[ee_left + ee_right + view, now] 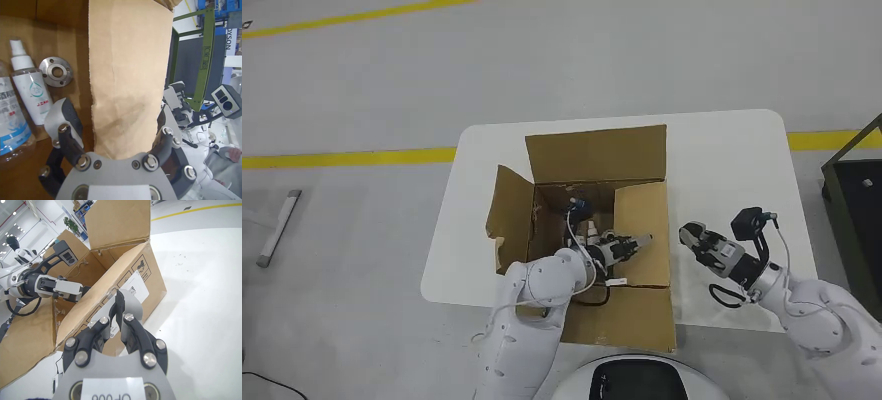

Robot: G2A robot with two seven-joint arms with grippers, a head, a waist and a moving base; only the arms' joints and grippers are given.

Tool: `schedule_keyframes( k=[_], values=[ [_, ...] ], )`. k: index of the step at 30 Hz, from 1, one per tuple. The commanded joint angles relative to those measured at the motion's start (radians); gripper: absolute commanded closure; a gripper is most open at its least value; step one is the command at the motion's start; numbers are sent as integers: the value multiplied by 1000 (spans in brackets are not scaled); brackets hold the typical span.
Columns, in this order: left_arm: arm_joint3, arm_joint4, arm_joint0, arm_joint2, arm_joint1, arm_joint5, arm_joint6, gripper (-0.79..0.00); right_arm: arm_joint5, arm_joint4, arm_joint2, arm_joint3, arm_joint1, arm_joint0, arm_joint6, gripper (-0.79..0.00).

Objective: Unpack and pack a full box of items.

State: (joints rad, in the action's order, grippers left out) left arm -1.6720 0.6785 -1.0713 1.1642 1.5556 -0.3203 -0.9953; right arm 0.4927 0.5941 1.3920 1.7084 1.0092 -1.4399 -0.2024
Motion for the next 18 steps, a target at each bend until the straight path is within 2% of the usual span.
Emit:
schedule_keyframes(
  k=[1,10,12,13,16,18],
  values=[
    [-4,-41,2,8,-1,-1,-8,-785,1,-3,-4,-4,2,5,-1,0],
    [-41,-142,26,22,-12,34,-78,-785,-2,-18,-1,-7,7,16,3,0],
    [-53,-168,33,23,-14,30,-82,-785,-6,-31,13,-3,7,14,10,-120],
    [-62,-174,38,20,-14,31,-82,-785,-10,-38,24,0,6,12,15,-225],
    [-91,-195,53,9,-15,26,-79,-785,-20,-84,66,13,5,0,26,-348],
    [-113,-213,68,-1,-14,18,-74,-785,-25,-143,100,24,3,-9,22,-372]
  ],
)
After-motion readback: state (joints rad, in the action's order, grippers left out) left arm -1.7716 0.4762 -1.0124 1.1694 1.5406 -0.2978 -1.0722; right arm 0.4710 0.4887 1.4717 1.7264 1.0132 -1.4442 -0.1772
